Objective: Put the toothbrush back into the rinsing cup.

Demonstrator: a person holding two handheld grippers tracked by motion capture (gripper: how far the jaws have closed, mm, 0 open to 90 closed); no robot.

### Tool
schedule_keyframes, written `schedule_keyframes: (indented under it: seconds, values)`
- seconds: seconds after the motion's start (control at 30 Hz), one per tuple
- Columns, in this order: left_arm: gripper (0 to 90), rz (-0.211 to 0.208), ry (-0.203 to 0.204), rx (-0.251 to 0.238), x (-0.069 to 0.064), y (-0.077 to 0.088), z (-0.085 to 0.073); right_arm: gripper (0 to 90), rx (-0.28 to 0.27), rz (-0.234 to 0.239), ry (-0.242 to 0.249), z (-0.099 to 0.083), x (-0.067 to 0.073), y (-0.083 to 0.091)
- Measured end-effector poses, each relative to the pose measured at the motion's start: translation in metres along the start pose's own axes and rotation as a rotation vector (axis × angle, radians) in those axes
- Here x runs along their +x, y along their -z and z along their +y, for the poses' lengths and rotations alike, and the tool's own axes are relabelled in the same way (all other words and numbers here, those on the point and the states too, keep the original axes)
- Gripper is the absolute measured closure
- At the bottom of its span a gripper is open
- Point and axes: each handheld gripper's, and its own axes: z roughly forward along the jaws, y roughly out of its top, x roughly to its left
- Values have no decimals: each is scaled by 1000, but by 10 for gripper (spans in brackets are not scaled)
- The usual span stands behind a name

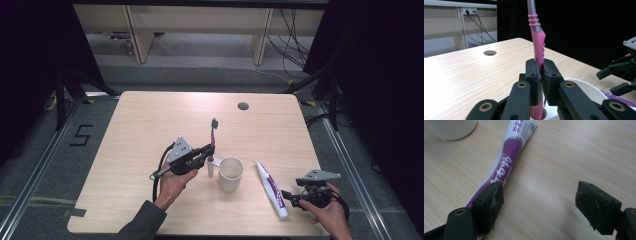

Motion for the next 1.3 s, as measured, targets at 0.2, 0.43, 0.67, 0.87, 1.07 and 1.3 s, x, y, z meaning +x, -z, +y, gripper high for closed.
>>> schedule_keyframes:
  seconds: [0.2,0.43,0.67,0.87,1.07,1.3]
  values:
    - [832,-3,-1,24,0,-1,-7,234,1,1,0,0,0,0]
    - [831,-2,-5,38,2,-1,-11,234,1,3,3,0,0,0]
    - [830,-1,-8,60,1,-2,-16,234,-16,-4,38,-1,-1,-2]
    - [828,-18,-10,66,1,-3,-19,235,-5,1,24,0,0,0]
    - [823,-22,-15,68,1,-3,-19,234,-3,2,27,0,0,0]
    - [747,-22,-19,79,-1,-2,-17,234,-2,4,25,0,0,0]
